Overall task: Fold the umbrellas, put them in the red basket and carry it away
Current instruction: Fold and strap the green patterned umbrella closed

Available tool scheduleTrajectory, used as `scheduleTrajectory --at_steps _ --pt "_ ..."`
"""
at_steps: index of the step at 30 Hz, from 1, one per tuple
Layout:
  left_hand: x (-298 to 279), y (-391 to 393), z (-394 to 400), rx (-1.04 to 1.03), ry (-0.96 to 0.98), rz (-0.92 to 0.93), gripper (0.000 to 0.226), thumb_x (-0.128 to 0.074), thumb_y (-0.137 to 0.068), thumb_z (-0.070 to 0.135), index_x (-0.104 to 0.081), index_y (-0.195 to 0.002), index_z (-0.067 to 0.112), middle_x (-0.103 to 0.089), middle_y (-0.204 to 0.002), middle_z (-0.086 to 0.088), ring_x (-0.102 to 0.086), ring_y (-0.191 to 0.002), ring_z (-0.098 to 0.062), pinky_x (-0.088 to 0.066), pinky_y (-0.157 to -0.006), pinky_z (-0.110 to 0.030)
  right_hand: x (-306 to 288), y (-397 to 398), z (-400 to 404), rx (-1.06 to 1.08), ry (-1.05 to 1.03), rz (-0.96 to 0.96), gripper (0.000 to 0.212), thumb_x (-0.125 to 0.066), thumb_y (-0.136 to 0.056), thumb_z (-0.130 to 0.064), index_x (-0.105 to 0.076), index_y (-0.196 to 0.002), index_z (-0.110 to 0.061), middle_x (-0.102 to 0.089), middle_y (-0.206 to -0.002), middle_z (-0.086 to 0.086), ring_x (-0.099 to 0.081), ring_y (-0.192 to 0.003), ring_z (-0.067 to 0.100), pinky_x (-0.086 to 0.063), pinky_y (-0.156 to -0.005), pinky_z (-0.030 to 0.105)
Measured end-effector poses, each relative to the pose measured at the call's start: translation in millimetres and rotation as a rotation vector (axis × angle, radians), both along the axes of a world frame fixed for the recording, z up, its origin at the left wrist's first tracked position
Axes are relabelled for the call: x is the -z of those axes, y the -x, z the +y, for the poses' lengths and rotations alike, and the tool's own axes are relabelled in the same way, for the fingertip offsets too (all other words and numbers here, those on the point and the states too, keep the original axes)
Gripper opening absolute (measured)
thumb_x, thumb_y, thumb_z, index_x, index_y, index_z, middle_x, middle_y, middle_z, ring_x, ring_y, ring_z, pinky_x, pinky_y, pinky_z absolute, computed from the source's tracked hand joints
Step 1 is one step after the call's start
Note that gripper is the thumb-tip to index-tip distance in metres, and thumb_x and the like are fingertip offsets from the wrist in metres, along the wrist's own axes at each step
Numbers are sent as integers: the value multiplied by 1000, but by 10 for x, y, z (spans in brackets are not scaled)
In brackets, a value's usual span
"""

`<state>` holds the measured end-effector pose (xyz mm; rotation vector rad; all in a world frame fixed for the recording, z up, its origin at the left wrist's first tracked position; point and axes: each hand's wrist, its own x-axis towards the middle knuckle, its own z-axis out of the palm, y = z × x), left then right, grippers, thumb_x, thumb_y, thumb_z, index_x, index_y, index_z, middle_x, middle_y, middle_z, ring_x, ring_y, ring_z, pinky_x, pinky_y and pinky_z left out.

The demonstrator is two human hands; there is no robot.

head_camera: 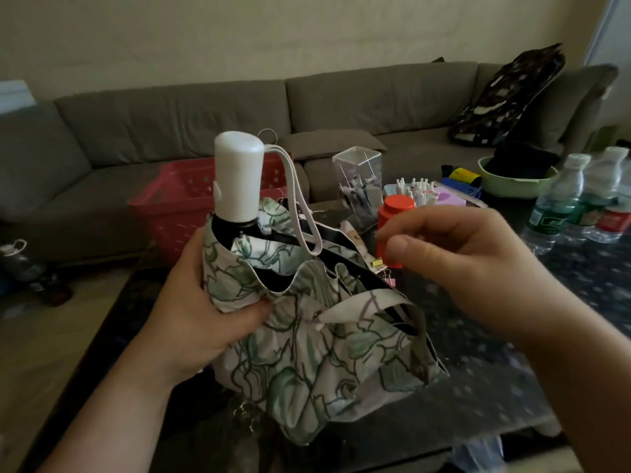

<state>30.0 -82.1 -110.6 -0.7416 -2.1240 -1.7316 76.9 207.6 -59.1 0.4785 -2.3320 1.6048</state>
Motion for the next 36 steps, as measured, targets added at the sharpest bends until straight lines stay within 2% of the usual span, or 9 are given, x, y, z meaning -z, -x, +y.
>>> scheduleTrajectory --at_steps 5,9,12,18,23,26,31,34,36 --pt "40 -26 -20 68 22 -64 91 -98 -59 9 -60 -131 49 -74 -128 7 -73 -117 -13 -58 -90 -22 72 -45 -20 -243 -130 -6 24 -78 -89 -38 -77 -112 -33 -74 -93 2 -73 -84 23 -63 -79 45" --pt "58 -67 29 141 26 -146 88 -87 -58 1 -67 -120 60 -76 -126 9 -73 -114 -11 -58 -87 -20 91 -55 -63 -262 -121 -51 19 -79 -79 -30 -81 -97 -26 -79 -91 -5 -76 -83 14 -63 -75 30" --pt "109 -88 69 176 33 -224 89 -90 -62 -4 -63 -131 44 -77 -124 7 -74 -114 -14 -58 -87 -22 112 -44 -93 -219 -96 -43 15 -79 -76 -29 -81 -91 -28 -79 -89 -10 -75 -84 6 -57 -77 17" --pt "247 -86 125 335 -49 -474 84 -92 -55 7 -69 -130 39 -75 -127 -11 -75 -113 -28 -61 -87 -34 186 55 -111 -108 -53 -86 18 -83 -82 -5 -79 -85 -22 -79 -87 -4 -75 -84 9 -57 -79 19" --pt "243 -104 167 428 -6 -588 92 -104 -59 25 -62 -141 34 -71 -134 -15 -70 -122 -35 -58 -96 -41 166 75 -67 -83 -148 -134 14 -86 -80 -10 -77 -84 -20 -76 -78 -4 -69 -69 3 -54 -67 16" --pt "246 -111 176 474 50 -621 89 -100 -67 16 -58 -145 29 -69 -137 -16 -67 -126 -36 -56 -102 -47 117 41 -105 -70 -262 -98 16 -88 -80 -14 -77 -84 -25 -76 -75 -10 -65 -60 -2 -49 -59 11" --pt "270 -137 203 572 38 -681 94 -98 -70 14 -53 -151 28 -65 -143 -19 -63 -131 -40 -54 -104 -49 73 21 -208 -32 -454 78 12 -85 -84 -19 -76 -82 -27 -70 -71 -13 -63 -72 -2 -42 -65 5" --pt "287 -143 246 596 16 -696 93 -98 -69 17 -54 -150 28 -64 -143 -21 -62 -131 -41 -55 -102 -45 120 103 -295 30 -576 187 10 -82 -86 -25 -74 -85 -31 -65 -75 -18 -53 -82 2 -40 -74 12" --pt "304 -131 254 588 8 -701 94 -99 -67 19 -54 -149 26 -63 -144 -20 -62 -132 -40 -56 -102 -45 168 149 -359 89 -636 261 8 -81 -86 -31 -73 -88 -32 -65 -84 -14 -49 -90 13 -46 -80 33"
